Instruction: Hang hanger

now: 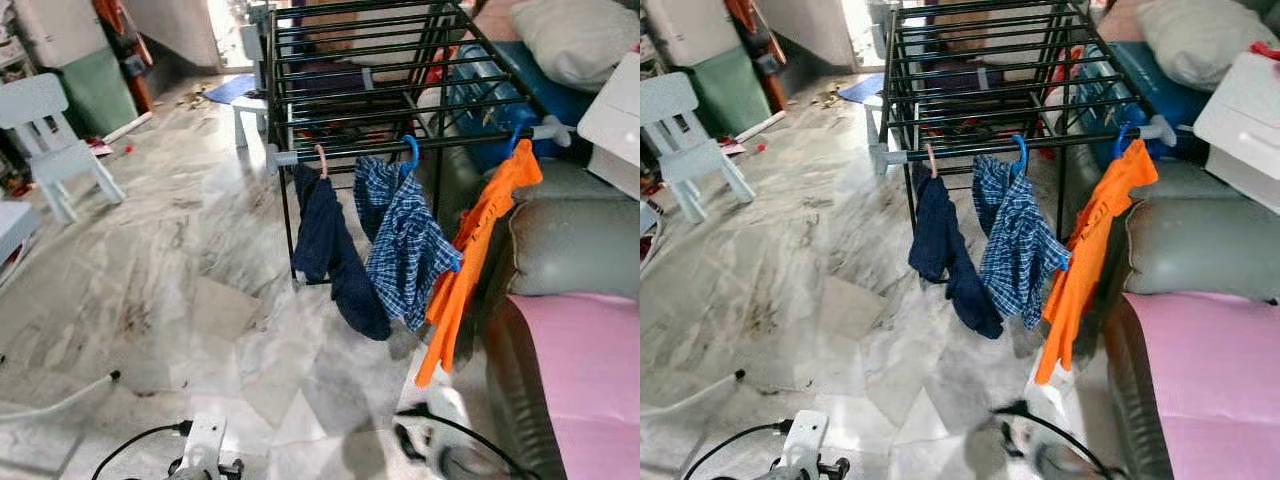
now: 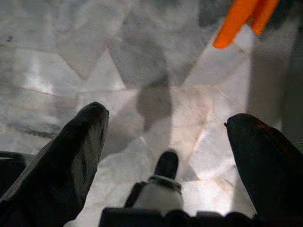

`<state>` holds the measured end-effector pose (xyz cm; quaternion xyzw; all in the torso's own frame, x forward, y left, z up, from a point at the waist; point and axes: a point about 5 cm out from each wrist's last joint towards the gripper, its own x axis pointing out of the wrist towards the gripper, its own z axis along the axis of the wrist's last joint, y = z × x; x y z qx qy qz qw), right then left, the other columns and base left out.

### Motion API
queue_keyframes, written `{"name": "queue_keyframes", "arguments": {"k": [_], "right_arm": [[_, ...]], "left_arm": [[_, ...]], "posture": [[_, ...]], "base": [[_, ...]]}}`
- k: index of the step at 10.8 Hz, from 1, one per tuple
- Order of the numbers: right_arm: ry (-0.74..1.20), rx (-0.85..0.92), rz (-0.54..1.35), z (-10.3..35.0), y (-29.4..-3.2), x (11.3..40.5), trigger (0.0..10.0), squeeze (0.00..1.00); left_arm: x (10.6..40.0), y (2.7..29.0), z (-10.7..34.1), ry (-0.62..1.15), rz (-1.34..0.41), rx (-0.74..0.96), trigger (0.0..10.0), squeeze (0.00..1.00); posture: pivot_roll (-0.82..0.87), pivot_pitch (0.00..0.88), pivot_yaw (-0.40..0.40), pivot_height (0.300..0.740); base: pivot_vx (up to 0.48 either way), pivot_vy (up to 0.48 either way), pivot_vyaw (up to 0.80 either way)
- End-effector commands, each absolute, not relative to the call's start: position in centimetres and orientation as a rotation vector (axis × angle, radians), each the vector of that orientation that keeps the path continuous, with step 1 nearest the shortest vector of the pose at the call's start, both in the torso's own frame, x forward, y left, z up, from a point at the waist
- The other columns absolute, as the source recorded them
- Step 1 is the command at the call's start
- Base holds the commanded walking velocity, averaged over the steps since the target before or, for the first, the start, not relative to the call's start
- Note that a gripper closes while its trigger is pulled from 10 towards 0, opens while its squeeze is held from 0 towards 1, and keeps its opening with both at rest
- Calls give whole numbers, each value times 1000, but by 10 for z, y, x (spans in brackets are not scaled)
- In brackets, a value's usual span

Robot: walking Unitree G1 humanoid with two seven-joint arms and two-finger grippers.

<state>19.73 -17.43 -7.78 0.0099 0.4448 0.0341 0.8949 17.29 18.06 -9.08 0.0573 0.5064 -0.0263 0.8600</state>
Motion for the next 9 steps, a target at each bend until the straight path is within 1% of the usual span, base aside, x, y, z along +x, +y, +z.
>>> {"name": "queue_keyframes", "arguments": {"k": [1, 9], "right_arm": [[923, 32, 81, -78, -166, 198, 10000, 0], [940, 2, 105, -81, -164, 192, 10000, 0]], "left_arm": [[172, 186, -90, 1067, -51, 137, 10000, 0], [172, 189, -90, 1075, -74, 195, 10000, 0]], "posture": [[-111, 0, 67, 740], [-112, 0, 74, 740]], "base": [[0, 394, 0], [0, 470, 0]]}}
